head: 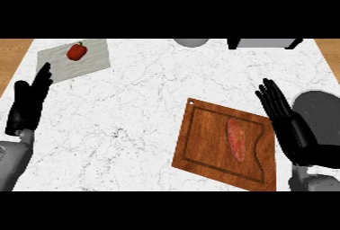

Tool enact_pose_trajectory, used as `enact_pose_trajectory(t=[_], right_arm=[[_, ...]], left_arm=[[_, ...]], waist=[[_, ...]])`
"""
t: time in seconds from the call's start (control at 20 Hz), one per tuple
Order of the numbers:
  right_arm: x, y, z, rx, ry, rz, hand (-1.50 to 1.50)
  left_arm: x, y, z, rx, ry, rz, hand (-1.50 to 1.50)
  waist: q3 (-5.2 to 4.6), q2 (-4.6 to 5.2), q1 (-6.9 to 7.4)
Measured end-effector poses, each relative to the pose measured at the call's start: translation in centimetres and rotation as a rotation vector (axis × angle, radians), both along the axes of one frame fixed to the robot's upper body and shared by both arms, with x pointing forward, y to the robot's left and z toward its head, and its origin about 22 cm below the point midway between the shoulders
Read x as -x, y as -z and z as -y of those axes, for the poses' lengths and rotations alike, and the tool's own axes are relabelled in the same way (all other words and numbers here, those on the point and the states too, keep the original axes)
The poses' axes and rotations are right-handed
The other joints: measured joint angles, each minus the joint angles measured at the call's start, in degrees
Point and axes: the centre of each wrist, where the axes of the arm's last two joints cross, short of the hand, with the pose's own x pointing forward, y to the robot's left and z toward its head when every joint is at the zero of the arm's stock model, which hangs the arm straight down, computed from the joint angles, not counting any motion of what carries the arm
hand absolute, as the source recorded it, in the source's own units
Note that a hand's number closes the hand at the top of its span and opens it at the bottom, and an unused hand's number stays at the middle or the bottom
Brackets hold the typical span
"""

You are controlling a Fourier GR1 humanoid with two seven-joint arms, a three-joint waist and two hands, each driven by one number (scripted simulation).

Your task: Pick the sweet potato from the cutting board and place it in the pan

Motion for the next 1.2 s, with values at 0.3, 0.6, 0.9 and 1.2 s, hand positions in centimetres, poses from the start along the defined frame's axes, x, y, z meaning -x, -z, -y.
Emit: enact_pose_trajectory(t=[0.3, 0.6, 0.9, 1.2], right_arm=[[0.8, 2.1, 1.5, -0.069, 0.136, -0.123, 1.5], [4.9, 4.7, 0.9, 0.207, 0.359, -0.051, -1.5], [10.5, 6.7, -3.6, 0.386, 0.531, 0.007, -1.5], [9.8, 4.0, -6.0, 0.54, 0.642, -0.038, -1.5]], left_arm=[[3.4, 5.7, 3.0, 0.281, -0.057, -0.087, 0.0], [6.0, 8.8, 5.7, 0.495, -0.099, -0.145, 0.0], [8.5, 10.1, 6.5, 0.554, -0.108, -0.148, 0.0], [8.8, 10.2, 7.2, 0.57, -0.093, -0.147, 0.0]], waist=[[0.08, -1.87, 1.1], [-0.04, -2.74, -0.12], [0.0, -2.7, -0.14], [0.0, -2.35, 0.56]])
